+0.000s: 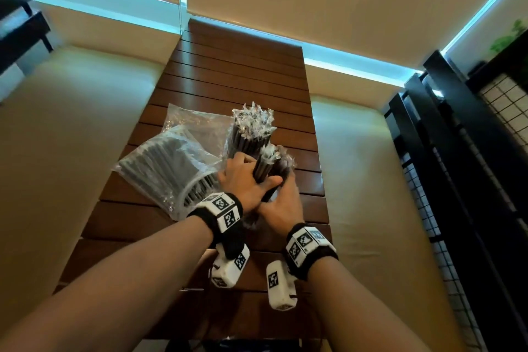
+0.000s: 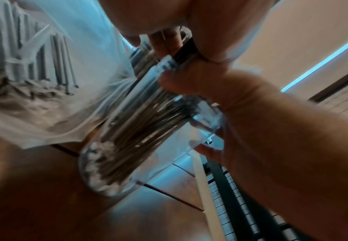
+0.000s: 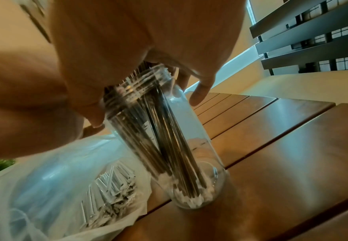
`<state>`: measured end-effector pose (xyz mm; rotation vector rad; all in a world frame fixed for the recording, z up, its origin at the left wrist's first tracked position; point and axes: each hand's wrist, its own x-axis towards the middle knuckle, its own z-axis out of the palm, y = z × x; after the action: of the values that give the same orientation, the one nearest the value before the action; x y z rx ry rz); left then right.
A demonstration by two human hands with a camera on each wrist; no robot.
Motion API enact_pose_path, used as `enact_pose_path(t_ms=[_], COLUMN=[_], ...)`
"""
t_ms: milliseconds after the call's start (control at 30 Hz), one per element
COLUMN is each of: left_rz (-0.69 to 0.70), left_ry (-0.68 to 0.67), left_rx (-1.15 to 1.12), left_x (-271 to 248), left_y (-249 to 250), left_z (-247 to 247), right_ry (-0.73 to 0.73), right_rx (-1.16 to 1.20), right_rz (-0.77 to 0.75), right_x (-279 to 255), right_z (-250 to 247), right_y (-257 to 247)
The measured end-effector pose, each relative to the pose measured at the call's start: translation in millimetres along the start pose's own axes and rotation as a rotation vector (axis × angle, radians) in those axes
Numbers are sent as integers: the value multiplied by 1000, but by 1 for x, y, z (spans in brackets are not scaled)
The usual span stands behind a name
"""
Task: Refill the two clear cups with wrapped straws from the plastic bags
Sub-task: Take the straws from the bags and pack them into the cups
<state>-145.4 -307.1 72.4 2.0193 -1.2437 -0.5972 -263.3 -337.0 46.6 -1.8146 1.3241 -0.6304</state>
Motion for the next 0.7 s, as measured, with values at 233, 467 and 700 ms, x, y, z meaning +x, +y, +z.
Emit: enact_pose_path(t_ms=[233, 467, 700], left_rz=[10, 553, 596], left_ry=[21, 149, -191], left_rx=[-35, 123, 699], left_x=[-3, 2, -4], left_y=[-5, 19, -5], left_z=[-4, -41, -25], right_ry=[-30, -42, -54], right_rx=[43, 5, 33], right_rz=[-1, 17, -58], right_x=[-2, -10, -16], right_z=[-5, -10, -13], right_y=[3, -4, -11])
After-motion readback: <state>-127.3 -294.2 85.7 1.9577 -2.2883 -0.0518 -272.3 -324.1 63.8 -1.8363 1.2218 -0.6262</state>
